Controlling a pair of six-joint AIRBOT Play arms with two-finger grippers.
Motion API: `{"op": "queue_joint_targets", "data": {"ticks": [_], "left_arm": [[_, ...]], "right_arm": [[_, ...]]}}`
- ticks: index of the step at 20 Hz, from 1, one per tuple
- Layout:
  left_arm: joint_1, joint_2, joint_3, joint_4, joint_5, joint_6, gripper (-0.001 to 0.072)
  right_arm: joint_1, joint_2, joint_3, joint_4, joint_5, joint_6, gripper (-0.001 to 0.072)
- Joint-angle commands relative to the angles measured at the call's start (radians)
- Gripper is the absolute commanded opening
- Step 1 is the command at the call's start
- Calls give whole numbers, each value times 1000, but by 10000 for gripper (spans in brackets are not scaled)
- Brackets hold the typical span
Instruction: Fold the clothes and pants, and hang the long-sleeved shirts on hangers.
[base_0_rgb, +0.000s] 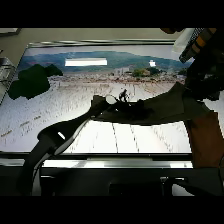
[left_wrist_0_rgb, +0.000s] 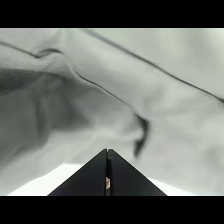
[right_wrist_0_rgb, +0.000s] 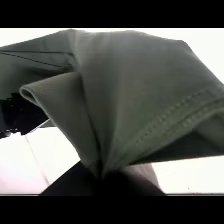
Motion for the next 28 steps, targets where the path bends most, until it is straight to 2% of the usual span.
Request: {"op": "queue_joint_targets", "data": {"ticks": [1, 6, 9, 16, 23, 24, 25, 28], "left_arm": [[154, 129, 5, 310, -261, -12, 14], [417, 391, 5, 742, -583, -9, 16], [539, 489, 4, 886, -678, 10, 16], [689, 534, 4, 921, -707, 36, 16], [696, 531, -25, 928, -696, 36, 16], [695, 530, -31, 928, -695, 35, 16], [695, 529, -36, 928, -694, 35, 16], [695, 529, -37, 928, -683, 35, 16]], "right_arm": [[36, -8, 1, 151, -86, 85, 31], [303, -62, 1, 154, -256, 237, 31], [468, -134, 1, 154, -370, 307, 31], [687, -322, 1, 217, -619, 393, 31], [710, -406, 1, 261, -691, 388, 40], [709, -406, 1, 262, -720, 388, 86], [709, -406, 1, 276, -742, 388, 96], [715, -406, 1, 376, -753, 333, 343]]}}
